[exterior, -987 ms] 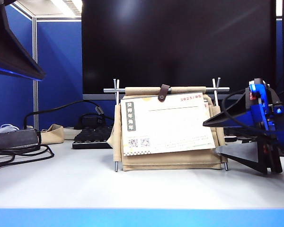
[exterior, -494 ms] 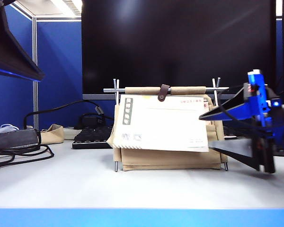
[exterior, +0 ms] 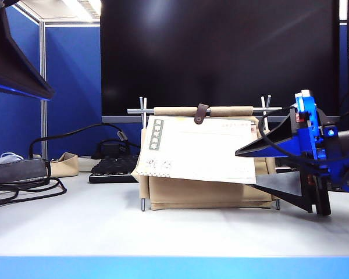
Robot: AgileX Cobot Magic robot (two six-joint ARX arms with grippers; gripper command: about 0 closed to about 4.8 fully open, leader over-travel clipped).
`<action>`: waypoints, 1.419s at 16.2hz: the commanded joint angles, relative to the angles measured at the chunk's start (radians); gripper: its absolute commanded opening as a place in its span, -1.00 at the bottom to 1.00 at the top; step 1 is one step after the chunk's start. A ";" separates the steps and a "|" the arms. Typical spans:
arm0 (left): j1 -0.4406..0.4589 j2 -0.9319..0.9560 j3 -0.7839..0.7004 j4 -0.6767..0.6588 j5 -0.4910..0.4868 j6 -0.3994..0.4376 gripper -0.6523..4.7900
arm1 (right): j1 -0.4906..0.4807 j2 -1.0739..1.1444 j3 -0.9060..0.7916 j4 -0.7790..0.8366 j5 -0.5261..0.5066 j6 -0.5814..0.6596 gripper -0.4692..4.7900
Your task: Turn one page of the calendar.
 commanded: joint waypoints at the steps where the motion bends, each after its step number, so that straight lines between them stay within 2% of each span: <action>1: -0.001 -0.002 0.003 0.013 0.005 0.001 -0.78 | 0.013 0.001 -0.002 -0.027 -0.038 0.010 0.14; 3: -0.001 -0.002 0.003 0.013 0.005 0.001 -0.78 | 0.026 0.001 -0.002 -0.027 -0.037 0.010 0.11; 5: -0.001 -0.002 0.003 0.013 0.005 0.001 -0.78 | 0.027 0.001 -0.002 -0.026 -0.028 0.009 -0.17; 9: -0.001 -0.002 0.003 0.013 0.005 0.001 -0.78 | 0.027 0.001 -0.002 -0.026 -0.011 0.005 -0.54; 12: -0.001 -0.002 0.003 0.013 0.005 0.002 -0.78 | 0.027 0.001 -0.002 -0.018 -0.014 0.006 -0.55; 14: -0.001 -0.002 0.003 0.013 0.004 0.004 -0.78 | 0.027 0.001 -0.002 0.032 -0.020 0.046 -0.74; 16: -0.001 -0.002 0.003 0.014 0.004 0.004 -0.78 | 0.027 -0.005 0.002 0.076 -0.031 0.103 -0.84; 23: -0.001 -0.001 0.003 0.014 -0.022 0.006 -0.78 | 0.027 -0.006 0.005 0.077 -0.143 0.129 -0.84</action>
